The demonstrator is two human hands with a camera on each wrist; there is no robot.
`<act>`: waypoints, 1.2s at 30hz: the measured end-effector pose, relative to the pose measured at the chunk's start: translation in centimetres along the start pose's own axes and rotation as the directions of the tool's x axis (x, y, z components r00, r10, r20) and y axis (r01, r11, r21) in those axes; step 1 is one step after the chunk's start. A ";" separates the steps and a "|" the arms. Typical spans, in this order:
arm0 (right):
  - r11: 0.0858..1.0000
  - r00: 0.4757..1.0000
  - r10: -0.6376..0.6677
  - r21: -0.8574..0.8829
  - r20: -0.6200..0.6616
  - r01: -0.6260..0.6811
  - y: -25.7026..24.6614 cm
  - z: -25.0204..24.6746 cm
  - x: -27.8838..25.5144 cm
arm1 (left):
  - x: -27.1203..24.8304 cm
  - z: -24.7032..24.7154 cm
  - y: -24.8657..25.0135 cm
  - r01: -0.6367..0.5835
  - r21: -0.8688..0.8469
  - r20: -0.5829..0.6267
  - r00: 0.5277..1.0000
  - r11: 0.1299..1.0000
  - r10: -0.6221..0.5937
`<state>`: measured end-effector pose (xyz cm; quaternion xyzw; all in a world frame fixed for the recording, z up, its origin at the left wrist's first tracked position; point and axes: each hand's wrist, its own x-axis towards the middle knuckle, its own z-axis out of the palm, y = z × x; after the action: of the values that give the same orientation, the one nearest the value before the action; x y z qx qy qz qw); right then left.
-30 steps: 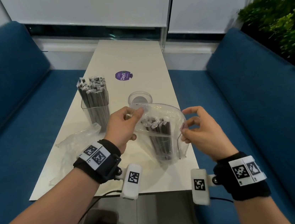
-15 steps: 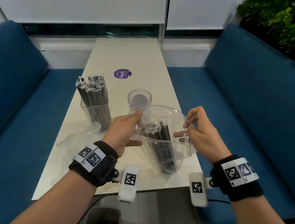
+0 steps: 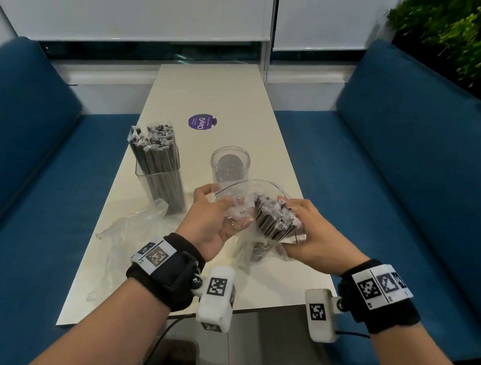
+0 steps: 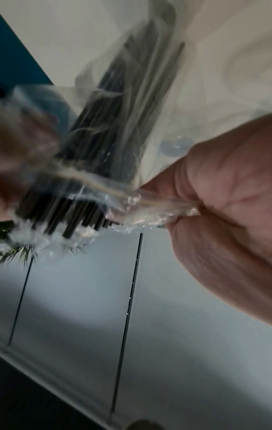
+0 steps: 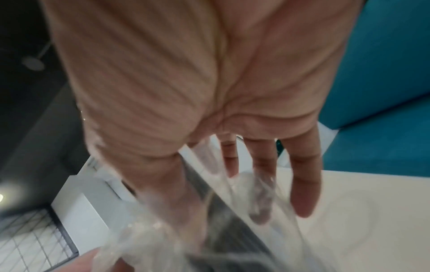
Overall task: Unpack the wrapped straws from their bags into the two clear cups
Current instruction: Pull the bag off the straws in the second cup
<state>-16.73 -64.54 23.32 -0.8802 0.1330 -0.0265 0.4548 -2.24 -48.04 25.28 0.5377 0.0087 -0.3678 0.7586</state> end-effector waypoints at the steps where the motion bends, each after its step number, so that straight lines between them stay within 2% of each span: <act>1: 0.998 0.999 -0.005 0.067 -0.050 0.008 0.1 0.0 0.1 | -0.1 0.0 0.1 -0.012 0.009 0.008 1.000 1.000 0.012; 4: 0.988 0.989 -0.022 0.146 -0.145 0.044 0.3 -0.3 0.3 | -0.2 -0.2 0.5 -0.013 0.108 0.061 0.998 0.994 0.007; 7: 0.998 0.990 -0.025 0.060 -0.136 0.034 0.7 -0.2 0.4 | -0.2 -0.6 0.5 0.019 0.299 0.128 0.990 0.954 -0.059; 9: 0.999 0.993 -0.029 0.034 -0.117 0.033 1.2 0.0 0.4 | -0.3 -0.6 -0.1 -0.045 0.397 0.169 0.985 0.917 -0.025; 11: 0.998 0.995 -0.029 0.061 -0.099 0.035 1.5 0.1 0.4 | -0.4 -0.7 -0.6 -0.098 0.441 0.152 0.988 0.892 0.033; 16: 0.995 0.994 -0.051 0.083 -0.098 0.059 1.7 0.3 0.5 | 0.4 -0.1 -1.0 -0.031 0.291 0.004 0.999 0.956 0.031; 18: 0.992 0.994 -0.048 0.111 -0.096 0.058 1.6 0.3 0.5 | 0.8 0.1 -1.2 -0.027 0.229 -0.026 0.999 0.973 0.034; 21: 0.996 0.990 -0.033 0.073 -0.137 0.043 1.9 0.6 0.4 | 1.0 0.2 -1.3 -0.040 0.238 -0.037 0.998 0.970 0.051; 23: 0.996 0.980 0.004 0.094 -0.197 0.014 2.2 0.8 0.3 | 1.0 -0.1 -1.4 -0.047 0.211 -0.002 0.999 0.976 0.048; 25: 0.989 0.961 0.041 0.146 -0.274 0.000 2.5 1.1 0.1 | 0.4 -0.7 -1.3 -0.036 0.136 0.084 0.996 0.990 0.025; 27: 0.983 0.935 0.024 0.179 -0.354 0.043 2.7 1.1 0.0 | -0.3 -1.1 -1.1 -0.052 0.094 0.179 0.983 0.994 0.034; 31: 0.951 0.899 -0.095 0.229 -0.428 0.210 2.1 1.0 -0.4 | -1.1 -1.1 -0.9 -0.286 0.161 0.265 0.935 0.945 0.238; 33: 0.957 0.895 -0.119 0.191 -0.429 0.219 2.4 1.1 -0.3 | -1.0 -1.1 -1.1 -0.308 0.228 0.267 0.932 0.923 0.245; 36: 0.974 0.923 -0.073 0.170 -0.378 0.147 3.9 1.8 0.2 | 0.2 -2.1 -2.0 -0.268 0.383 0.268 0.948 0.884 0.171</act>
<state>-17.08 -65.29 19.08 -0.8167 0.1629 -0.2300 0.5036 -2.47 -46.74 22.69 0.6383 -0.2172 -0.3312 0.6600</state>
